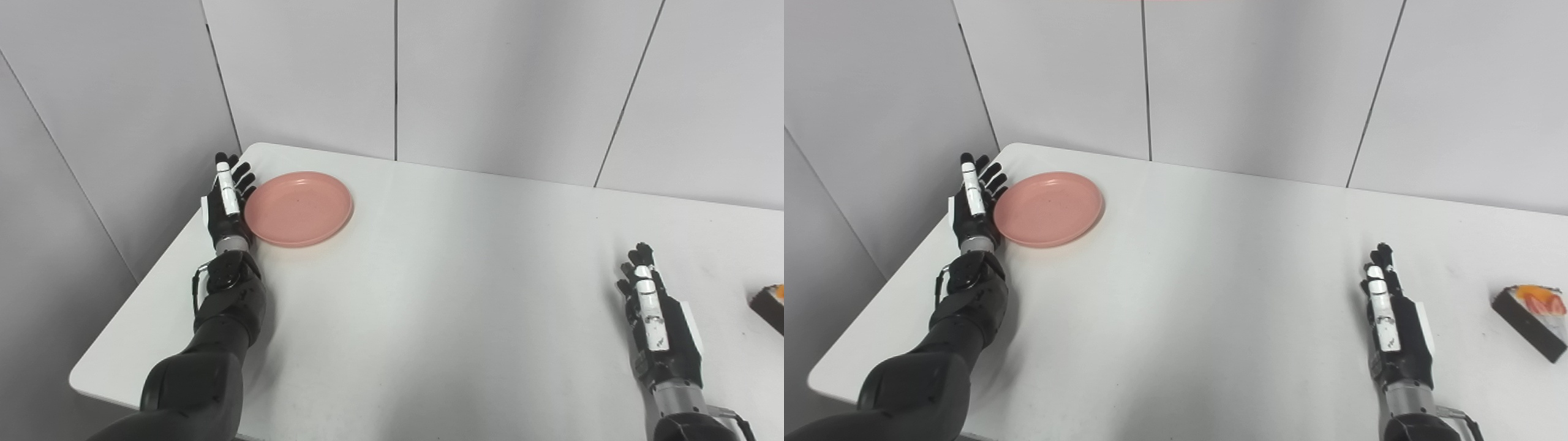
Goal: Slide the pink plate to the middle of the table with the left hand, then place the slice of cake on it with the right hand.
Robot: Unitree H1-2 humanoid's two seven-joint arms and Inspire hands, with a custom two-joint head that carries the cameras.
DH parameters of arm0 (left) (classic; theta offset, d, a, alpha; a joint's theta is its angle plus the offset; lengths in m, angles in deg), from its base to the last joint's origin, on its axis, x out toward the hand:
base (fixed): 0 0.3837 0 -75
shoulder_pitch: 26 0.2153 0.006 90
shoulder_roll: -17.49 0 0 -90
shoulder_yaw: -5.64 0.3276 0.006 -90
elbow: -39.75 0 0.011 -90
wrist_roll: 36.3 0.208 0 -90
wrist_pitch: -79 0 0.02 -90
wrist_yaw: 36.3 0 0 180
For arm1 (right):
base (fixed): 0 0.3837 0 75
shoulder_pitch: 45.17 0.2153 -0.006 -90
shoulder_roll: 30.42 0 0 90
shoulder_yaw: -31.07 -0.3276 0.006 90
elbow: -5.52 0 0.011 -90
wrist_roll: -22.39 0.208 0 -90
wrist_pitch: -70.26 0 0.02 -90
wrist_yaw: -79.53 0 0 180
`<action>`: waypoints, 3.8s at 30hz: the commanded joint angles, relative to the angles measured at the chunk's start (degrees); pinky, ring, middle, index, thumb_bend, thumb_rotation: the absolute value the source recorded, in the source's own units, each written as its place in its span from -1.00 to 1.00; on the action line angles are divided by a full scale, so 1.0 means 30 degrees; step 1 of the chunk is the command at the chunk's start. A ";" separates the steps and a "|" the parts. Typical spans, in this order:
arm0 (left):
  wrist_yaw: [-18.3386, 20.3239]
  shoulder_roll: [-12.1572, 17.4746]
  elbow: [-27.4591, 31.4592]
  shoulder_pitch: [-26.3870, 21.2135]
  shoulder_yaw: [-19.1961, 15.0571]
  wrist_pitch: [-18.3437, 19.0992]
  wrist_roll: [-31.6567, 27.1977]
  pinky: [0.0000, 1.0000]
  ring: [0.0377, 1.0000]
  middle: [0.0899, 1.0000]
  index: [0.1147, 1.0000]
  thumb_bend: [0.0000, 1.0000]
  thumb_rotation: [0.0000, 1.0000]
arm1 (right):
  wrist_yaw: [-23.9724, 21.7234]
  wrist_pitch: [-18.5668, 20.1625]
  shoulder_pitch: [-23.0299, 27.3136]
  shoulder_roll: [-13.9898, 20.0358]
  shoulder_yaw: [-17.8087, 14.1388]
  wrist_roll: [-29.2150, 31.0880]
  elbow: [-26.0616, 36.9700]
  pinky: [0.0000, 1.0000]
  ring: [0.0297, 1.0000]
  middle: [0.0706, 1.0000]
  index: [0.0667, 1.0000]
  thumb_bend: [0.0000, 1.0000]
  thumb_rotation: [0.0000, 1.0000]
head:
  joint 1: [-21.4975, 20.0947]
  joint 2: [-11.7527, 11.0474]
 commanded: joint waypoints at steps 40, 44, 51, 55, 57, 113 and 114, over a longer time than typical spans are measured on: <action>0.4936 -0.2007 0.2809 0.0100 0.1609 0.2290 -0.1479 0.54 0.56 0.52 0.50 0.49 1.00 | 0.0194 -0.0443 -0.0339 -0.0194 0.0115 -0.0620 0.0918 1.00 0.97 0.99 1.00 0.13 0.84 | -0.0533 0.0198; 0.4899 -0.2415 0.3649 0.0456 0.2271 0.2830 -0.1009 0.58 0.60 0.54 0.52 0.48 1.00 | 0.0202 -0.0669 -0.0279 -0.0174 0.0135 -0.0680 0.0735 1.00 0.96 0.99 1.00 0.14 0.85 | -0.0535 0.0204; 0.4689 -0.3142 0.5246 0.1073 0.2993 0.3793 -0.0521 0.60 0.62 0.56 0.54 0.43 1.00 | 0.0271 -0.0380 -0.0332 -0.0291 0.0063 -0.0580 0.0957 1.00 0.96 0.98 1.00 0.14 0.81 | -0.0692 0.0330; 0.4784 -0.3533 0.6262 0.1509 0.3374 0.4512 -0.0257 0.65 0.66 0.60 0.58 0.42 1.00 | 0.0255 -0.0386 -0.0289 -0.0298 0.0082 -0.0605 0.0893 1.00 0.96 0.98 1.00 0.16 0.81 | -0.0899 0.0352; 0.5143 -0.3643 0.6956 0.1854 0.3953 0.5075 0.0093 0.68 0.69 0.64 0.62 0.43 1.00 | 0.0191 -0.0388 -0.0340 -0.0322 0.0101 -0.0553 0.0968 1.00 0.96 0.98 1.00 0.16 0.81 | -0.1002 0.0356; 0.6796 -0.5970 1.4851 0.6281 0.6696 0.8999 0.0196 0.95 0.92 0.87 0.86 0.37 1.00 | 0.1895 -0.0206 0.0372 -0.2024 0.1769 -0.2401 0.0547 0.99 0.97 1.00 1.00 0.16 0.77 | -0.8827 0.1496; 0.6808 -0.5963 1.4860 0.6289 0.6726 0.8999 0.0213 0.95 0.92 0.88 0.86 0.36 1.00 | 0.1881 -0.0180 0.0373 -0.2013 0.1777 -0.2382 0.0550 1.00 0.97 1.00 1.00 0.16 0.78 | -0.8827 0.1496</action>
